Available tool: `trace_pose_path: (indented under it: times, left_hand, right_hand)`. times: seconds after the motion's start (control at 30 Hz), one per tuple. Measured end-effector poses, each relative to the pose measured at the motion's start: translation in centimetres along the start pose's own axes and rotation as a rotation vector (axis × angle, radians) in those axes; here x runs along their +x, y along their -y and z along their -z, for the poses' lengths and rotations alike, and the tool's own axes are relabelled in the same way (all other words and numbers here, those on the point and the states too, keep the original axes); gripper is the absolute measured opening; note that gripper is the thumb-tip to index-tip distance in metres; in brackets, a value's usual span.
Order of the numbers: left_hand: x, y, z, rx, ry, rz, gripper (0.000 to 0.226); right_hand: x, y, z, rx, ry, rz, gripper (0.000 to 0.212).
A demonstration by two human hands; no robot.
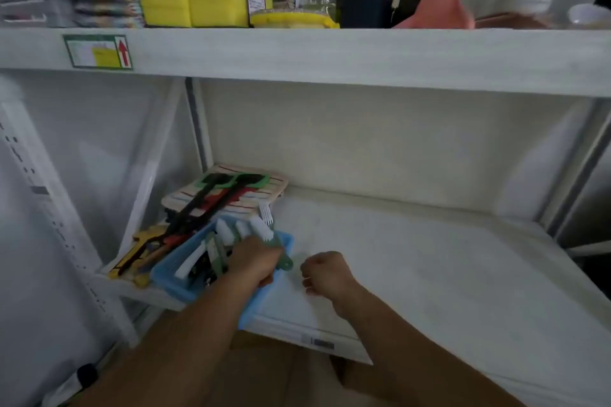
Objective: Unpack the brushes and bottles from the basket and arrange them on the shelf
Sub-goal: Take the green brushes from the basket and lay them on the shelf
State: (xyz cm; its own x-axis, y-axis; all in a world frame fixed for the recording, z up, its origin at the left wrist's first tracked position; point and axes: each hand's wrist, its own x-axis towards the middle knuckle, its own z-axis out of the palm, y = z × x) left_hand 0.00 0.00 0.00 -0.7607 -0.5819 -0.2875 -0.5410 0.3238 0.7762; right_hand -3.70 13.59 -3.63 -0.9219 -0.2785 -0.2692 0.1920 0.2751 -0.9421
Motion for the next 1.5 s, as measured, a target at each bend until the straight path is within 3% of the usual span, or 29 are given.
trace_pose_path:
  times: [0.17,0.4,0.6,0.73,0.9,1.03,1.23,1.43,1.5]
  left_hand:
    - [1.2,0.2,-0.7,-0.039,-0.052,0.049,0.024]
    - [-1.6,2.0,0.9,-0.419,-0.046,0.082,0.016]
    - [-7.0,1.6,-2.2,-0.621,-0.057,-0.031,0.014]
    - [-10.0,-0.4,-9.4,-0.564,0.154,-0.111,0.013]
    - [-13.6,-3.3,-21.0,-0.467,0.483,-0.055,0.016]
    - [-15.7,-5.5,-28.1,-0.336,0.561,-0.073,0.017]
    - [-17.2,-8.7,-33.6,-0.229,0.537,-0.121,0.019]
    - [-17.5,-8.4,-31.6,-0.088,0.590,-0.145,0.016]
    - [-16.8,-7.6,-28.8,-0.054,0.594,-0.209,0.026]
  right_hand:
    - [2.3,0.0,-2.9,0.043,0.015,-0.072,0.017]
    - [0.4,0.6,-1.5,0.371,0.048,-0.080,0.007]
    - [-2.9,-0.9,7.8,0.654,0.048,-0.068,0.017]
    - [-6.3,-4.2,17.3,0.716,-0.125,-0.045,0.018]
    - [-12.2,-10.1,28.5,0.615,-0.513,-0.108,0.017]
    - [-14.7,-14.7,34.0,0.577,-0.791,-0.213,0.013]
    - [-14.0,-17.3,36.6,0.504,-0.850,-0.279,0.016]
    - [-14.1,-16.6,36.0,-0.110,-0.830,-0.367,0.039]
    - [-14.0,-15.8,35.1,-0.314,-0.845,-0.336,0.036]
